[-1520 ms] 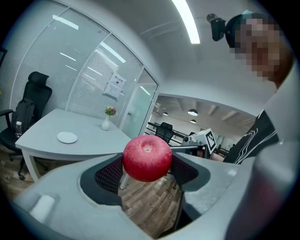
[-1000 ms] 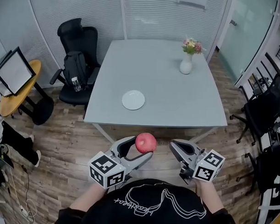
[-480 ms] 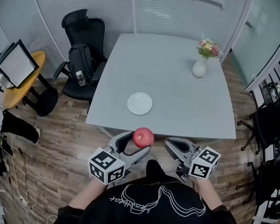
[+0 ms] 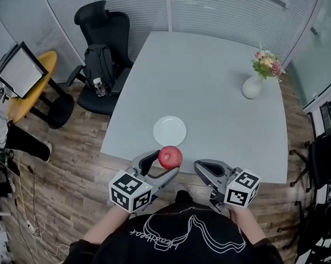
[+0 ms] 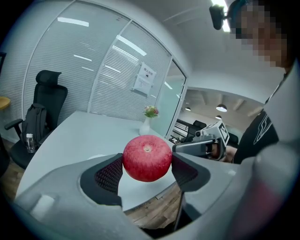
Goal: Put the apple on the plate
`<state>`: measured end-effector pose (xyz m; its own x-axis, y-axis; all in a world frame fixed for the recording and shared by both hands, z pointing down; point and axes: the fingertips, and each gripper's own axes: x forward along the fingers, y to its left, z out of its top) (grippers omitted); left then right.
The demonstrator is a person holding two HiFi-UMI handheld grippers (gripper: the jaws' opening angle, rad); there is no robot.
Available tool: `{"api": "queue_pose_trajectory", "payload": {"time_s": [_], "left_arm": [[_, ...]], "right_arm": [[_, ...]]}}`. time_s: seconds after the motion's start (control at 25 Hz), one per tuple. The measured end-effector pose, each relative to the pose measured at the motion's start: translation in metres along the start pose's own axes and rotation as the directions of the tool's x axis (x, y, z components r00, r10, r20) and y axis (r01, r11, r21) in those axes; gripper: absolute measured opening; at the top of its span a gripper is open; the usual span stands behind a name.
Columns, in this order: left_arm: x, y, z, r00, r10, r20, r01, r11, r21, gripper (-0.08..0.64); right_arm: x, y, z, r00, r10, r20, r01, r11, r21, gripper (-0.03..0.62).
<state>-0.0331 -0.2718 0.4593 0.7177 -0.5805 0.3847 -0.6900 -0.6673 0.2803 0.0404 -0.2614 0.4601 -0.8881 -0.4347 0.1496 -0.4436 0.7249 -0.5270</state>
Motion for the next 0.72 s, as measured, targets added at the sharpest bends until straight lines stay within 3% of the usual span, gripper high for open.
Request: {"api": "queue_pose_trajectory", "payload": {"time_s": [0.44, 0.72], "left_arm": [[0.076, 0.081, -0.012, 0.992, 0.102, -0.079, -0.097, 0.993, 0.071, 0.334], [0.107, 0.116, -0.025, 0.981, 0.150, -0.123, -0.135, 0.983, 0.126, 0.334]], "right_arm": [[0.018, -0.076, 0.005, 0.994, -0.054, -0.099, 0.059, 0.997, 0.048, 0.009], [0.020, -0.103, 0.000, 0.990, -0.071, -0.122, 0.082, 0.993, 0.083, 0.009]]}}
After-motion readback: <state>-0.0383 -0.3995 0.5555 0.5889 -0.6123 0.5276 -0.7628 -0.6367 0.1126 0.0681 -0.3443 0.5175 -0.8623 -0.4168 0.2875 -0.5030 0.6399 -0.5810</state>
